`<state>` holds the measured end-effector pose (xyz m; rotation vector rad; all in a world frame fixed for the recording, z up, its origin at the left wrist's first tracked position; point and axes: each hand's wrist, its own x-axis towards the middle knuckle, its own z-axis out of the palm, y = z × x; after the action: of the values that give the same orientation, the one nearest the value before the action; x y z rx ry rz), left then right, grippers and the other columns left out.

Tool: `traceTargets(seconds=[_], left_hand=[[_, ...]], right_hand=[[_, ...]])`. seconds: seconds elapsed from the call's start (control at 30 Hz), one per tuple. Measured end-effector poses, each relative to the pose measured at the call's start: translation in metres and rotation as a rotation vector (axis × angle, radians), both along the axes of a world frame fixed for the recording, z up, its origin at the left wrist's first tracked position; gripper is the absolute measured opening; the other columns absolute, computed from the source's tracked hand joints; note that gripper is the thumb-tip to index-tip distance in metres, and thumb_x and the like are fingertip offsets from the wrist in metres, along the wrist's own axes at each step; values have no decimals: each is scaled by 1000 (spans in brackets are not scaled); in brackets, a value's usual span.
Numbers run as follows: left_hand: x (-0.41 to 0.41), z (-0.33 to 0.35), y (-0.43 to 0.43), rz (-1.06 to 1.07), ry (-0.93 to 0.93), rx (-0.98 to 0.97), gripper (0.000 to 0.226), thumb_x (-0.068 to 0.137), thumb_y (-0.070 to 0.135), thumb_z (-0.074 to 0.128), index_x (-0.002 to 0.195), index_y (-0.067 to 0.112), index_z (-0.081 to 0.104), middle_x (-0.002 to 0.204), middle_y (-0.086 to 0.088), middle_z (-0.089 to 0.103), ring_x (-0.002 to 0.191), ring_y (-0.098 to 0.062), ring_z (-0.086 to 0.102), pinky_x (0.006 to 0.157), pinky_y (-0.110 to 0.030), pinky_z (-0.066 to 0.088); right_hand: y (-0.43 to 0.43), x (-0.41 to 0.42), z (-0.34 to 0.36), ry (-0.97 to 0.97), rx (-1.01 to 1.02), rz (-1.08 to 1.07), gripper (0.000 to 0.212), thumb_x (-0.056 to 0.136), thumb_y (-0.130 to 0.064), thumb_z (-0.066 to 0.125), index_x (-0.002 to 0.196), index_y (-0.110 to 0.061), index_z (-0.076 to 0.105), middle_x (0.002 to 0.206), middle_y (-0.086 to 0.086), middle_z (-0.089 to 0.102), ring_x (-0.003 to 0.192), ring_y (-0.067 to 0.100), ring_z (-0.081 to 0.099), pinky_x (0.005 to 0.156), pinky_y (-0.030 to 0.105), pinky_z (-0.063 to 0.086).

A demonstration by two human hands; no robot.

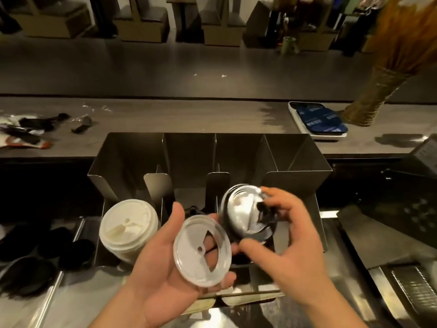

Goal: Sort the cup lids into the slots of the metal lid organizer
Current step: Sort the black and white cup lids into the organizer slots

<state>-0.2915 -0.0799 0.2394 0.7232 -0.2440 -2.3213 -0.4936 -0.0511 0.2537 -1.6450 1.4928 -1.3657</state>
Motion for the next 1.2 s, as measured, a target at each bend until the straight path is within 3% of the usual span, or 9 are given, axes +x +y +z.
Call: traceTargets(seconds=[0.23, 0.37, 0.43, 0.47, 0.53, 0.6, 0.67, 1.0, 1.2], left_hand=[[23, 10, 5, 121, 80, -38, 84, 58, 36, 92, 133, 9, 62, 147, -25, 49, 133, -49, 46, 96, -66, 41], [49, 9, 7, 152, -13, -357, 59, 101, 21, 19, 153, 7, -7, 154, -21, -39, 143, -39, -36, 116, -65, -8], [53, 20, 13, 156, 9, -371, 64, 104, 15, 34, 158, 15, 0, 161, -29, -12, 148, -47, -18, 113, -74, -4], [56, 28, 11, 131, -9, -445, 77, 96, 20, 61, 159, 29, 17, 158, -27, 21, 148, -51, 11, 109, -79, 17], [70, 42, 9, 251, -724, -651, 99, 50, 48, 94, 136, 53, 47, 135, 0, 59, 120, -38, 61, 87, -60, 55], [74, 48, 3, 264, -1437, -843, 96, 41, 56, 92, 125, 56, 45, 132, 21, 49, 116, -18, 57, 90, -45, 54], [76, 42, -2, 255, -1685, -968, 89, 52, 49, 89, 126, 55, 40, 130, 27, 33, 119, -7, 39, 97, -39, 44], [84, -12, -13, 92, -1883, -1078, 82, 71, 59, 78, 140, 44, 37, 140, 21, 28, 132, -8, 21, 104, -38, 37], [93, -14, -17, -14, -1942, -1226, 80, 78, 70, 59, 145, 40, 29, 146, 15, 26, 133, -12, 21, 107, -38, 34]], right_hand=[[-12, -1, -22, 561, 106, -276, 64, 65, -66, 65, 120, -39, 48, 118, -24, 51, 122, 10, 37, 102, 38, 25], [-12, 6, -38, 780, 210, -302, 69, 64, -67, 63, 124, -33, 54, 118, -16, 61, 122, 18, 37, 100, 44, 20], [-13, 7, -42, 878, 276, -273, 72, 67, -71, 56, 127, -31, 56, 119, -14, 63, 123, 21, 39, 101, 48, 23], [-13, 8, -43, 926, 310, -249, 71, 69, -73, 50, 127, -32, 57, 119, -14, 63, 123, 22, 40, 102, 50, 25], [-14, 9, -43, 978, 360, -207, 70, 74, -75, 41, 127, -33, 58, 119, -15, 62, 123, 22, 42, 105, 54, 27], [-16, 9, -40, 984, 386, -183, 69, 75, -76, 38, 127, -34, 57, 120, -17, 61, 125, 20, 41, 107, 54, 24], [-17, 9, -36, 1005, 410, -166, 70, 74, -77, 38, 127, -35, 56, 121, -17, 59, 126, 20, 41, 109, 54, 22], [-21, 13, -25, 1000, 394, -176, 79, 74, -82, 37, 138, -37, 47, 137, -16, 50, 134, 15, 23, 111, 50, 16], [-25, 27, -12, 891, 219, -230, 54, 77, -62, 66, 123, -36, 58, 126, -12, 57, 129, 18, 34, 106, 50, 23]])
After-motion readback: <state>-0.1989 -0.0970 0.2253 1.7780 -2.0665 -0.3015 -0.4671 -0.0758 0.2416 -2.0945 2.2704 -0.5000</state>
